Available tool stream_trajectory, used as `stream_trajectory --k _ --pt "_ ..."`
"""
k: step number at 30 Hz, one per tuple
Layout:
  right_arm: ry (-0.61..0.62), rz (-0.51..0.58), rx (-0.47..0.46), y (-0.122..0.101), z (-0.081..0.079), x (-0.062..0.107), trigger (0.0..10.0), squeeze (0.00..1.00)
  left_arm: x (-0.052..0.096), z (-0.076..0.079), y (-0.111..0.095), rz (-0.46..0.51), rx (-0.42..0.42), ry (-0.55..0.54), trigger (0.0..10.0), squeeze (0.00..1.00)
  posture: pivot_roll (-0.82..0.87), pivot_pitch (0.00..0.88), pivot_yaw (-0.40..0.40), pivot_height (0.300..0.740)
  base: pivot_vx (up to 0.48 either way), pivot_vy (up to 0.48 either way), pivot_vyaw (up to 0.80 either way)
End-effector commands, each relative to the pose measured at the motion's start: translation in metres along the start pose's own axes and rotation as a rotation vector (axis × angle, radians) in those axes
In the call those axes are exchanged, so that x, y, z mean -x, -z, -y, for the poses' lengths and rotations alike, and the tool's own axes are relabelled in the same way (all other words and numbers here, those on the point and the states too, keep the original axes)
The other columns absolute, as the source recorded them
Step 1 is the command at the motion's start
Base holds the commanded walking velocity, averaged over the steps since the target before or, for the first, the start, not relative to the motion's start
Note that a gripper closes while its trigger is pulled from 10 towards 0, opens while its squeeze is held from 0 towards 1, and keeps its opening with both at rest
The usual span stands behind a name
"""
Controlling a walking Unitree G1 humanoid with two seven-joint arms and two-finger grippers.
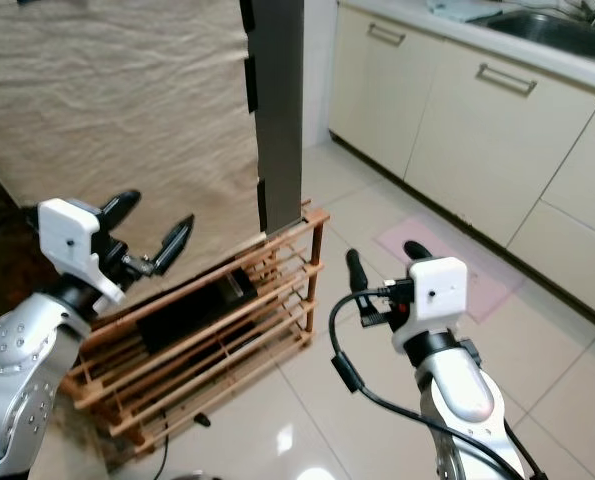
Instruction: Restocking fridge
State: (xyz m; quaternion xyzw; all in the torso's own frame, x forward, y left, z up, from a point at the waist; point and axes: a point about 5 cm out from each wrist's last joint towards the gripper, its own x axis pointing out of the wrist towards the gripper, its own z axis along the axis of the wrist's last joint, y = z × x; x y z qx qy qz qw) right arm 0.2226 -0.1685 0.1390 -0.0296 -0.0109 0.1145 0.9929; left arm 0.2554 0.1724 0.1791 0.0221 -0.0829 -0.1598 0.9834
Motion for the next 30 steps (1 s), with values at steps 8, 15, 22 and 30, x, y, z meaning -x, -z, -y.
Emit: stream_trajectory --k 8,15,22,30 --pt "-0.041 0.008 -0.002 -0.003 0.001 0.001 10.0 0.00 0.003 -0.020 -0.020 0.157 0.057 -0.166 10.0 1.00 -0.03 0.009 0.007 0.740 0.000 0.000 0.00" --pt "-0.091 0.014 0.002 -0.004 0.001 0.001 10.0 0.00 0.025 -0.029 -0.006 0.041 0.078 0.000 10.0 1.00 -0.02 0.006 -0.004 0.740 0.000 0.000 0.00" --pt "-0.121 0.022 0.011 -0.006 0.002 -0.001 10.0 0.00 0.034 -0.062 -0.013 0.060 -0.013 -0.120 10.0 0.99 -0.02 0.009 -0.012 0.740 0.000 0.000 0.00" --pt "-0.165 0.027 0.025 -0.008 0.001 -0.005 10.0 0.00 0.039 -0.089 -0.014 0.006 -0.088 -0.176 10.0 0.00 -0.01 0.008 -0.017 0.740 0.000 0.000 0.00"
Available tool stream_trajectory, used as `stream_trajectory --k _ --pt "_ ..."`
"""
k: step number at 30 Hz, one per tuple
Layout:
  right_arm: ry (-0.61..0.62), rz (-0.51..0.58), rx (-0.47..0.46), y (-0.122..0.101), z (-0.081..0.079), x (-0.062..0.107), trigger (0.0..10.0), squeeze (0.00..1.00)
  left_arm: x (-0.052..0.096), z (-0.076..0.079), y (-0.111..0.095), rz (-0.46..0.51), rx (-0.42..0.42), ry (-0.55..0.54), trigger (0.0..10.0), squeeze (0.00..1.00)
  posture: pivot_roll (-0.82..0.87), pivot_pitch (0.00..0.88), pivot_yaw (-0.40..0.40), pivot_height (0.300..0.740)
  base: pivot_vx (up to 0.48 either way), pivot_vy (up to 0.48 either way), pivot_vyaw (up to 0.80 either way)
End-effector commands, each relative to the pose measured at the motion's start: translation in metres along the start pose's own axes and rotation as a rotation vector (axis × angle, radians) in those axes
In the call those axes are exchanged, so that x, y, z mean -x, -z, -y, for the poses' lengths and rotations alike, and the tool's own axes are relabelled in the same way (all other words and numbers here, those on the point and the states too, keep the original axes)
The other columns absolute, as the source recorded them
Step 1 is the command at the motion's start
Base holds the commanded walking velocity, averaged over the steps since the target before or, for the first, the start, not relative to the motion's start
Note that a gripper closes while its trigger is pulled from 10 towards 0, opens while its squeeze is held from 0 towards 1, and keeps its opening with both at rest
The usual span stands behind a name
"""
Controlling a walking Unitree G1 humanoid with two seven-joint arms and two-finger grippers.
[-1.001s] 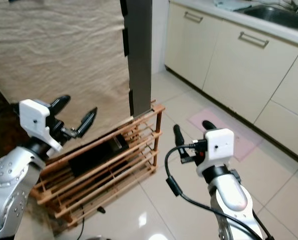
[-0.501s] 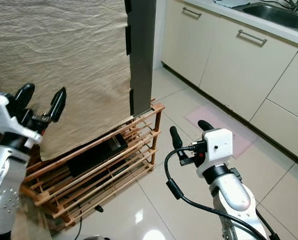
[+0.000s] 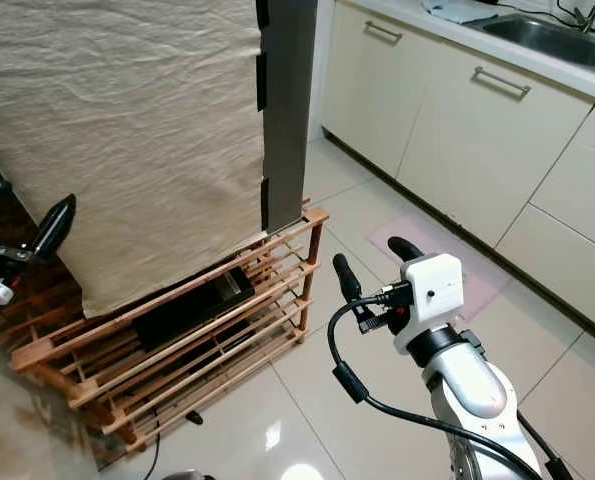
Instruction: Restocking fridge
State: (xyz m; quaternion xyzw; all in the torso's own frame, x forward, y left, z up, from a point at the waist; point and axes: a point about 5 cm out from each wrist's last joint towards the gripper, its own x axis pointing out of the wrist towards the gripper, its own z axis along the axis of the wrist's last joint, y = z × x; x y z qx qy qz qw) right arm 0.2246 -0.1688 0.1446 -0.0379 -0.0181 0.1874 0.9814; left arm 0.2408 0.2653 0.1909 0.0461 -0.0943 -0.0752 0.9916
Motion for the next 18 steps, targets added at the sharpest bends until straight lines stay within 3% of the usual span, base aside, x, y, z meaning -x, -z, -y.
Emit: stream_trajectory --k 1,3,9,11,18 --pt "-0.017 0.009 0.008 -0.002 0.000 -0.003 10.0 0.00 -0.003 -0.004 -0.001 -0.002 -0.023 -0.010 10.0 0.00 -0.01 0.008 -0.017 0.740 0.000 0.000 0.00" --pt "-0.027 0.014 0.008 -0.003 -0.001 -0.004 10.0 0.00 -0.014 -0.006 -0.001 0.011 -0.022 -0.023 10.0 0.00 -0.01 0.006 -0.011 0.740 0.000 0.000 0.00" --pt "-0.034 0.014 0.007 -0.003 -0.002 -0.003 10.0 0.00 -0.026 -0.010 0.000 0.023 -0.019 -0.043 10.0 0.00 -0.02 0.003 -0.003 0.740 0.000 0.000 0.00" --pt "-0.034 0.013 0.006 -0.002 -0.003 -0.002 10.0 0.00 -0.033 -0.015 -0.001 0.040 0.028 -0.049 10.0 0.00 -0.02 0.000 0.001 0.740 0.000 0.000 0.00" --pt "-0.040 0.003 0.009 0.001 -0.005 0.000 10.0 0.00 -0.051 -0.011 -0.001 0.053 0.073 0.052 10.0 0.00 -0.02 0.000 0.000 0.740 0.000 0.000 0.00"
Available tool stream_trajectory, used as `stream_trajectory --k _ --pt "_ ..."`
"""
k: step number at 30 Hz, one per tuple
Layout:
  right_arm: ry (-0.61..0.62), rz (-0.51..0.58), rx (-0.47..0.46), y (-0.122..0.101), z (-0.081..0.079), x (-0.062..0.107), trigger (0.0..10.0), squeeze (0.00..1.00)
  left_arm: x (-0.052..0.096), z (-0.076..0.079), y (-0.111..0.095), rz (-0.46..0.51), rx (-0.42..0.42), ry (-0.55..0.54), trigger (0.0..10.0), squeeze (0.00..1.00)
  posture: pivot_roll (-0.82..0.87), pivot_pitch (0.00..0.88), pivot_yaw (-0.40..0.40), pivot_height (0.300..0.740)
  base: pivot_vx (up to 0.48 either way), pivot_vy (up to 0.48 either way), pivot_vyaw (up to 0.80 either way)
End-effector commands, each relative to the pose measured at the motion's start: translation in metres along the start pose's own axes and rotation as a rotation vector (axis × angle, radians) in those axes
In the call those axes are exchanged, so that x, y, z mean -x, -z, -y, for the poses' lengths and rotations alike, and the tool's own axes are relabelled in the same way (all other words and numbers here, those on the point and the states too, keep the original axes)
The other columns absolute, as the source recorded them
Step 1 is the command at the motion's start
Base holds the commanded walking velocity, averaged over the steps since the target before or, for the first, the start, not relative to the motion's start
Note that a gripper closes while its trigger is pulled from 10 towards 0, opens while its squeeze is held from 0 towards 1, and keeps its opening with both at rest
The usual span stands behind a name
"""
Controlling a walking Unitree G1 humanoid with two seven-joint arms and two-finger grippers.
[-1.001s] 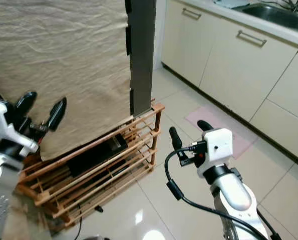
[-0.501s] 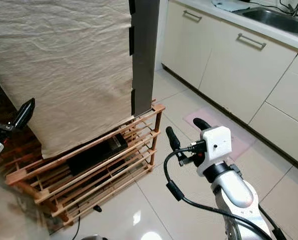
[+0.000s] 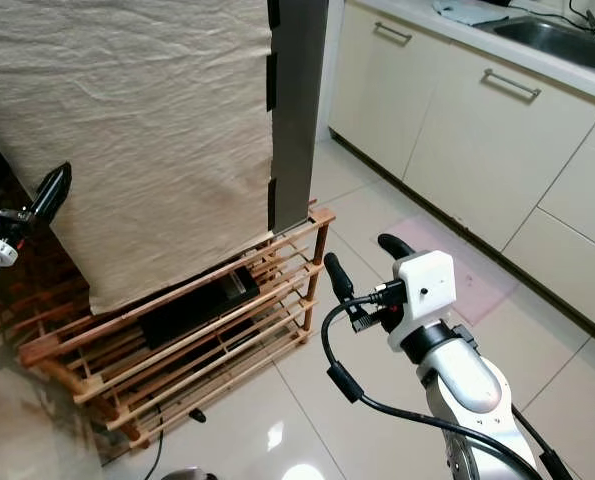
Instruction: Restocking fridge
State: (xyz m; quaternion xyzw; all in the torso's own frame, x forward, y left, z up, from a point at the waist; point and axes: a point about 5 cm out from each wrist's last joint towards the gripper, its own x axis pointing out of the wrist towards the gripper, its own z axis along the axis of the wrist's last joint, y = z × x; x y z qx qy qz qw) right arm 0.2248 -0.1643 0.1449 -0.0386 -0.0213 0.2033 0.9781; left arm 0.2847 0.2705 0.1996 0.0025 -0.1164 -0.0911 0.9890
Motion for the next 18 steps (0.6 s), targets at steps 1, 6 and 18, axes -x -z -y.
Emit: stream_trajectory --k 1,6,18 --pt "-0.008 -0.004 0.007 0.002 -0.001 0.002 10.0 0.00 -0.007 0.002 -0.001 -0.001 -0.012 0.031 10.0 0.00 -0.02 0.000 0.000 0.740 0.000 0.000 0.00" --pt "-0.029 -0.018 0.012 0.005 -0.005 0.002 10.0 0.00 -0.018 0.002 0.002 -0.013 -0.035 0.081 10.0 0.00 -0.02 0.000 0.008 0.740 0.000 0.000 0.00" --pt "0.002 -0.203 0.004 0.041 -0.002 0.019 10.0 0.00 -0.020 0.033 0.006 -0.026 -0.008 0.387 10.0 0.00 -0.03 0.000 0.004 0.740 0.000 0.000 0.00"
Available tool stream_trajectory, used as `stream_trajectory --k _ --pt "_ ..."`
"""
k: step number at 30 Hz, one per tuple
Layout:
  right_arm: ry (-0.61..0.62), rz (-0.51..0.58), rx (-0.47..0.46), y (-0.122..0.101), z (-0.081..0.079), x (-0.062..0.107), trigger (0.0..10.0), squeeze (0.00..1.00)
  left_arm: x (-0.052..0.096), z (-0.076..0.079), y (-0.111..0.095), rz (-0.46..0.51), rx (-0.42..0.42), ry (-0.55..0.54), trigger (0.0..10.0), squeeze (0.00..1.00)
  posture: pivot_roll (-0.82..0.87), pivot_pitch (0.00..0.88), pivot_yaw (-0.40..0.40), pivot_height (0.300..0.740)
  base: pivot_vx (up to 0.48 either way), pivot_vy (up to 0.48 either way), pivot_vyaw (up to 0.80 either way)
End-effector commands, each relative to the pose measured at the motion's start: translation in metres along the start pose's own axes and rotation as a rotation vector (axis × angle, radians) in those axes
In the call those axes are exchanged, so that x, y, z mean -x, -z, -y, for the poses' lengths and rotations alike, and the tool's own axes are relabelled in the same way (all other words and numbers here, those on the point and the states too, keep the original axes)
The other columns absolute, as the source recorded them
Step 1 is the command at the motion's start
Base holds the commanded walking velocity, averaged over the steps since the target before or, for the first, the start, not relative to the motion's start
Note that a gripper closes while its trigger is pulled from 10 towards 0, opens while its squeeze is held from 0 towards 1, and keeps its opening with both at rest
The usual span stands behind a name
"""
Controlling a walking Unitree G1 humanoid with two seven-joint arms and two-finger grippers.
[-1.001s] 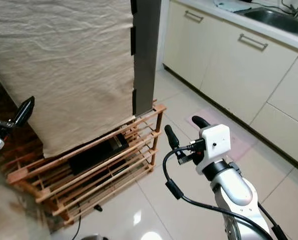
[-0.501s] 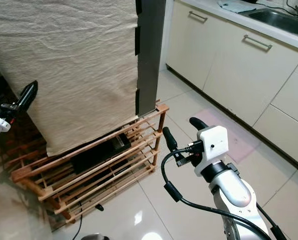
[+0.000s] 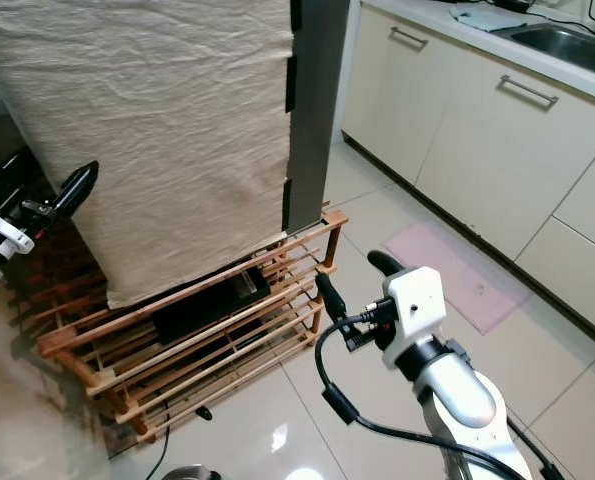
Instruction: Restocking fridge
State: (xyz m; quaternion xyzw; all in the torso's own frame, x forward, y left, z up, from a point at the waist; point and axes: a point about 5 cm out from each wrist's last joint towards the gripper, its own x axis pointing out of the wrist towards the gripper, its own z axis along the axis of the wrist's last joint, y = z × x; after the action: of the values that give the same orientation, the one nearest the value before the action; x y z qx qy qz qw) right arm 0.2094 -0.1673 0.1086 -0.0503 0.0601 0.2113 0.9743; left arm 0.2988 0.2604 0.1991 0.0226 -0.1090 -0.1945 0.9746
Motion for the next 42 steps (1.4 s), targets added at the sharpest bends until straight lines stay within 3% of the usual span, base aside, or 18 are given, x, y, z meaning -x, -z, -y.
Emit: stream_trajectory --k 1,2,3,7,9,11,14,15,16,19,20,21,23,27,29,32,35,42 --pt "0.057 -0.082 0.015 0.015 0.008 0.004 10.0 0.00 -0.010 0.029 0.000 -0.005 0.033 0.223 10.0 0.00 -0.03 0.000 0.004 0.740 0.000 0.000 0.00" --pt "0.057 -0.082 0.015 0.015 0.008 0.004 10.0 0.00 -0.010 0.029 0.000 -0.005 0.033 0.223 10.0 0.00 -0.03 0.000 0.004 0.740 0.000 0.000 0.00" --pt "0.084 -0.127 0.011 0.024 0.011 0.007 10.0 0.00 -0.009 0.033 -0.002 0.001 0.088 0.270 10.0 0.00 -0.03 0.000 0.003 0.740 0.000 0.000 0.00" --pt "0.221 -0.413 -0.004 0.074 0.027 0.031 10.0 0.00 0.011 0.060 -0.016 -0.075 0.328 0.583 10.0 0.00 -0.03 0.000 -0.001 0.740 0.000 0.000 0.00" --pt "0.256 -0.453 -0.012 0.082 0.031 0.038 10.0 0.00 0.017 0.066 -0.020 -0.091 0.383 0.653 10.0 0.00 -0.03 0.000 0.000 0.740 0.000 0.000 0.00" --pt "0.330 -0.502 -0.046 0.095 0.037 0.050 10.0 0.00 0.024 0.071 -0.031 -0.045 0.469 0.732 10.0 0.00 -0.03 0.000 -0.001 0.740 0.000 0.000 0.00" --pt "0.424 -0.545 -0.085 0.107 0.044 0.063 10.0 0.00 0.028 0.064 -0.045 0.071 0.575 0.705 10.0 0.00 -0.03 0.000 -0.003 0.740 0.000 0.000 0.00" --pt "0.424 -0.545 -0.085 0.107 0.044 0.063 10.0 0.00 0.028 0.064 -0.045 0.071 0.575 0.705 10.0 0.00 -0.03 0.000 -0.003 0.740 0.000 0.000 0.00" --pt "0.467 -0.569 -0.108 0.114 0.045 0.068 10.0 0.00 0.029 0.054 -0.050 0.152 0.619 0.633 10.0 0.00 -0.03 0.000 -0.003 0.740 0.000 0.000 0.00" --pt "0.485 -0.594 -0.110 0.120 0.045 0.071 10.0 0.00 0.033 0.045 -0.051 0.193 0.652 0.582 10.0 0.00 -0.03 0.000 -0.003 0.740 0.000 0.000 0.00" --pt "0.495 -0.612 -0.100 0.123 0.045 0.073 10.0 0.00 0.036 0.024 -0.045 0.258 0.690 0.440 10.0 0.00 -0.03 0.000 -0.005 0.740 0.000 0.000 0.00" --pt "0.495 -0.612 -0.100 0.123 0.045 0.073 10.0 0.00 0.036 0.024 -0.045 0.258 0.690 0.440 10.0 0.00 -0.03 0.000 -0.005 0.740 0.000 0.000 0.00" --pt "0.502 -0.617 -0.102 0.125 0.045 0.073 10.0 0.00 0.041 0.009 -0.039 0.303 0.731 0.329 10.0 0.00 -0.03 0.000 -0.008 0.740 0.000 0.000 0.00" --pt "0.505 -0.620 -0.103 0.127 0.044 0.074 10.0 0.00 0.045 0.001 -0.028 0.256 0.695 0.231 10.0 0.00 -0.03 0.000 -0.013 0.740 0.000 0.000 0.00" --pt "0.502 -0.608 -0.101 0.127 0.044 0.071 10.0 0.00 0.036 0.005 -0.013 0.172 0.614 0.144 10.0 0.00 -0.03 0.000 -0.013 0.740 0.000 0.000 0.00" --pt "0.497 -0.595 -0.096 0.126 0.045 0.069 10.0 0.00 0.028 0.008 -0.005 0.114 0.570 0.090 10.0 0.00 -0.03 0.000 -0.016 0.740 0.000 0.000 0.00" --pt "0.497 -0.566 -0.093 0.122 0.045 0.061 10.0 0.00 0.018 0.015 -0.007 0.149 0.570 0.098 10.0 0.00 -0.03 0.000 -0.010 0.740 0.000 0.000 0.00" --pt "0.500 -0.548 -0.089 0.119 0.045 0.059 10.0 0.00 0.014 0.016 -0.009 0.150 0.535 0.093 10.0 0.00 -0.03 0.001 -0.006 0.740 0.000 0.000 0.00"
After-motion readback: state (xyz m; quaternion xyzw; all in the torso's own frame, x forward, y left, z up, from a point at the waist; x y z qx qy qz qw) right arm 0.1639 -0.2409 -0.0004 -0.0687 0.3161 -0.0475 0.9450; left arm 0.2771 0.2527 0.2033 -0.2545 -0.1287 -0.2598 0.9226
